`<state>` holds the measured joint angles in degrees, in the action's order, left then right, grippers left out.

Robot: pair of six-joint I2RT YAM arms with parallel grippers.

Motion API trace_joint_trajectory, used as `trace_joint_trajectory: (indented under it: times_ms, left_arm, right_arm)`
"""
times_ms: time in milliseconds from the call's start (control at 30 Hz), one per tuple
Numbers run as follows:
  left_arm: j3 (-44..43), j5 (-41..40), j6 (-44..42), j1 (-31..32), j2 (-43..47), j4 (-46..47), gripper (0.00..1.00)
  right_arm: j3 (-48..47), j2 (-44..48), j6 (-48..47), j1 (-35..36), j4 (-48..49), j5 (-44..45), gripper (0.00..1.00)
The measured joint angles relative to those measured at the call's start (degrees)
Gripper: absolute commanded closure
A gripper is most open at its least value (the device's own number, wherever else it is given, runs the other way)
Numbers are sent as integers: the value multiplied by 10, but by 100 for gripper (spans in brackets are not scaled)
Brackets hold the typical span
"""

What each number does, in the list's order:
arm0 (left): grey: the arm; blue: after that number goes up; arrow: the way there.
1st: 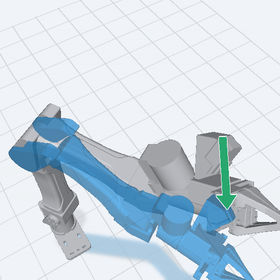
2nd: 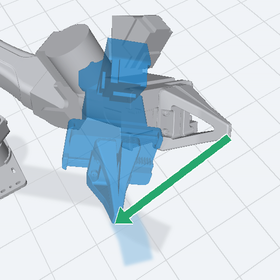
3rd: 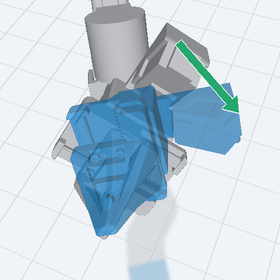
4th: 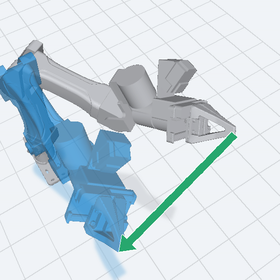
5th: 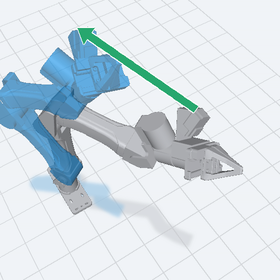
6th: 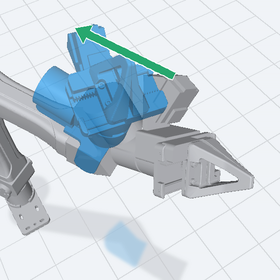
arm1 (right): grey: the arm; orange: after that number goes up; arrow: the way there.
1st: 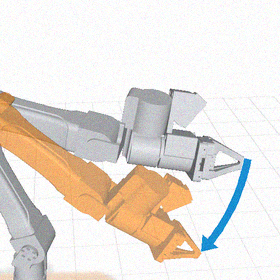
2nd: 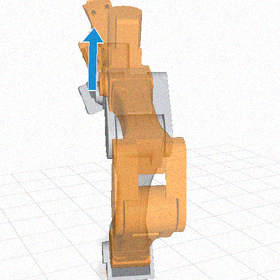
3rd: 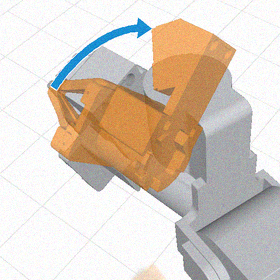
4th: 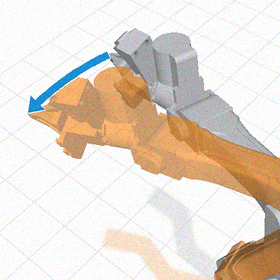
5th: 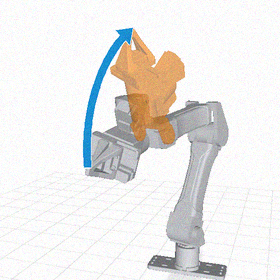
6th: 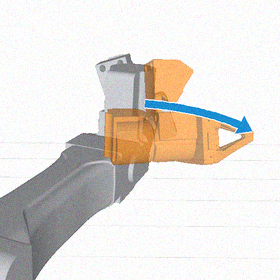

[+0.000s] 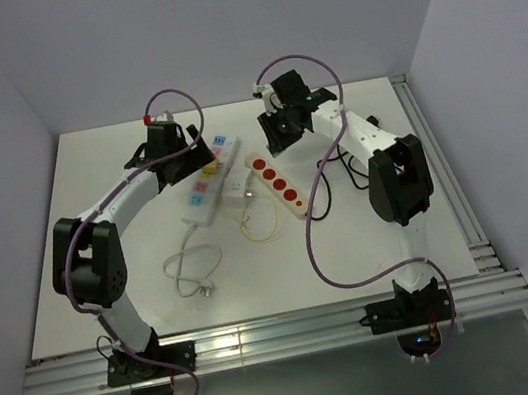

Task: Insert the plug

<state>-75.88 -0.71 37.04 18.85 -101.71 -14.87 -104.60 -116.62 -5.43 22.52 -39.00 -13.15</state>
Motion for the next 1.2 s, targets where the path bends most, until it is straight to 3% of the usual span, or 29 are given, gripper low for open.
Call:
trace_joint_trajectory:
  times_ms: [200, 367, 567, 800, 1033, 1200]
  left_arm:
    - [-11, 1, -2, 24, -2, 7, 0]
    - [-80, -73, 3, 83, -3, -38, 1]
    - [-156, -156, 5, 102, -6, -68, 1]
    - [-186, -90, 14, 103, -65, -43, 12]
    - [-259, -12, 33, 104, -205, -24, 12]
    - [-269, 12, 55, 103, -258, -3, 16]
  right_arm:
    - [50, 30, 29, 0, 3, 20, 100]
    - [105, 87, 66, -14, 32, 28, 100]
    - [143, 132, 95, -24, 63, 37, 100]
    - [164, 138, 122, -27, 96, 39, 100]
    - [205, 171, 148, -42, 104, 37, 100]
    - [231, 216, 166, -49, 126, 43, 100]
